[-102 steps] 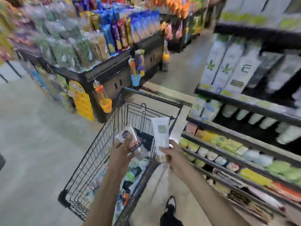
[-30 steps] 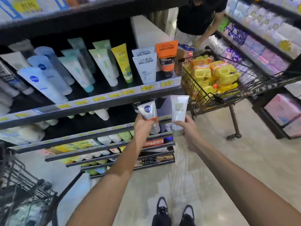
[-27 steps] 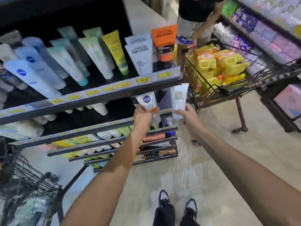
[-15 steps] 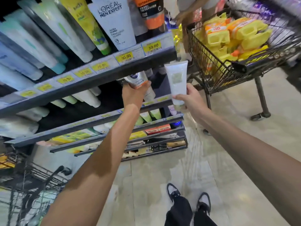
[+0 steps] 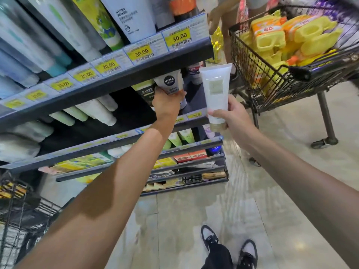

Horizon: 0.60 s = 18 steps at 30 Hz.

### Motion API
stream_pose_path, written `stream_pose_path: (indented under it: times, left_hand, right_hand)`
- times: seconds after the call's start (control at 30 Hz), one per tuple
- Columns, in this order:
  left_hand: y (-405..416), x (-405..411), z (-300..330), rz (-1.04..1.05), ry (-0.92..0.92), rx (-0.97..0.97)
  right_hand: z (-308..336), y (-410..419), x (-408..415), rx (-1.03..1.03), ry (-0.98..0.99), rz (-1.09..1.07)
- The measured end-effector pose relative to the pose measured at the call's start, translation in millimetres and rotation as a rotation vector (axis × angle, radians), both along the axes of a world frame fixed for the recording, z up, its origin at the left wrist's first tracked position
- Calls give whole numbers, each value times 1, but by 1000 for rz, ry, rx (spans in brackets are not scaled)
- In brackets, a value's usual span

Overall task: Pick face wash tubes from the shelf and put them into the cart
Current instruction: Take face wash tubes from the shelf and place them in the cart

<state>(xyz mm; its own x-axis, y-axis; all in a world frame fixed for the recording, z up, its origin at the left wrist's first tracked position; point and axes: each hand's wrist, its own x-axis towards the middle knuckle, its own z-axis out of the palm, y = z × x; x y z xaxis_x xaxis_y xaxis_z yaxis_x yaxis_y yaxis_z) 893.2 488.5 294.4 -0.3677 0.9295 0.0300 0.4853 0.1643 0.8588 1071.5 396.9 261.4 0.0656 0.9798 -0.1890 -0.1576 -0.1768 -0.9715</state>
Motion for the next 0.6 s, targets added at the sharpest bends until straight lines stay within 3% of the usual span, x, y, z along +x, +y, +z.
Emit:
stream_pose_path:
  times: [0.23, 0.6]
  left_hand:
    - [12, 0, -2, -6, 120, -10]
    - [15, 2, -5, -32, 104, -47]
  right_hand:
    - [-7, 2, -1, 36, 31, 7]
    - [-10, 3, -2, 41, 42, -4]
